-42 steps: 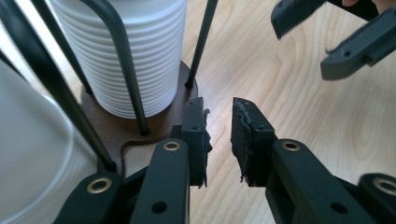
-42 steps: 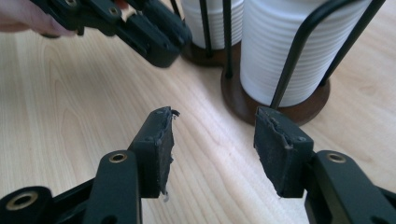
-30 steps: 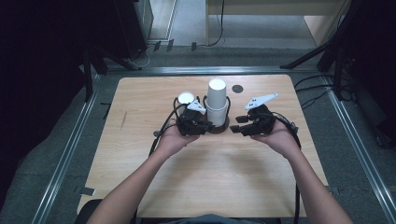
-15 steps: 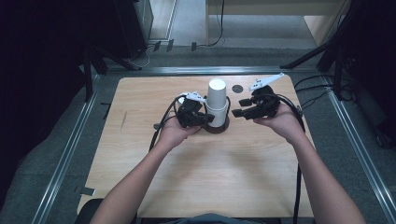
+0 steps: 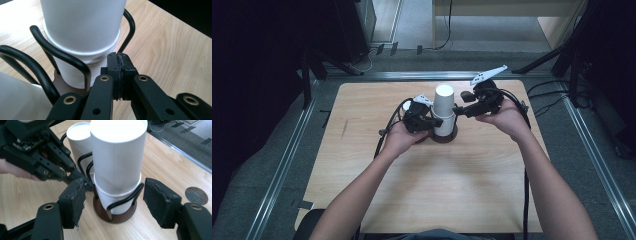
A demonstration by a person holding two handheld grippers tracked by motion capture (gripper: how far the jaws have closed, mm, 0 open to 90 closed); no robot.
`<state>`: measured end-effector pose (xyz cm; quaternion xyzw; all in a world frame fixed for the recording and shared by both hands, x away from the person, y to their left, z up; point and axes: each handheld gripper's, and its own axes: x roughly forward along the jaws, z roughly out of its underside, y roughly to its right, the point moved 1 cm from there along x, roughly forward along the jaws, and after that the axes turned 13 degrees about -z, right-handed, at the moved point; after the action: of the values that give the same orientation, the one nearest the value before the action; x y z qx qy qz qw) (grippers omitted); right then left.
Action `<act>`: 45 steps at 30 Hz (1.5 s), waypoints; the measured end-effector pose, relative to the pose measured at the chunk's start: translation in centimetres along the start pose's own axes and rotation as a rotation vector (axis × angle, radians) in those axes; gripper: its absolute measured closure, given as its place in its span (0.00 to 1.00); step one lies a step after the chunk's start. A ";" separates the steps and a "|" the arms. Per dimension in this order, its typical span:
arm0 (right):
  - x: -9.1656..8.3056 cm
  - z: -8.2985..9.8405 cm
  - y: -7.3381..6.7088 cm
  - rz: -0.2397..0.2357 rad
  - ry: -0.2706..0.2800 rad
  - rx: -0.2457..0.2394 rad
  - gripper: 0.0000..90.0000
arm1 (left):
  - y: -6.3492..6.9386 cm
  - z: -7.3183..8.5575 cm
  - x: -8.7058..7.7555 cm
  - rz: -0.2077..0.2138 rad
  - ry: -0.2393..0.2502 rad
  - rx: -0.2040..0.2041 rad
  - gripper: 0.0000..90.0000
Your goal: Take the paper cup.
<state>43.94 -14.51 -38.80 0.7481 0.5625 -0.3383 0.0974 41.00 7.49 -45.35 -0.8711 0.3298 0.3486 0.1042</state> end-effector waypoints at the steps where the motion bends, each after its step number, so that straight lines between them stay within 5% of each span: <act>1: 0.1 -0.1 0.0 -0.001 0.001 0.007 0.36 | 0.0 0.0 0.1 -0.001 -0.002 -0.003 0.99; 4: 0.6 -0.8 0.4 -0.014 0.009 0.028 0.34 | -0.1 0.1 0.2 -0.003 0.000 -0.007 0.99; 18: 2.8 -3.6 0.9 -0.012 -0.013 -0.010 0.26 | 0.1 0.2 0.7 -0.029 0.002 -0.001 0.97; 45: 3.8 -5.1 0.7 0.038 -0.066 -0.028 0.36 | 0.0 0.3 0.9 -0.014 0.016 -0.005 0.95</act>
<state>47.18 -9.12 -37.47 0.7456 0.5494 -0.3530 0.1325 41.31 7.17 -46.20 -0.8765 0.3237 0.3415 0.1018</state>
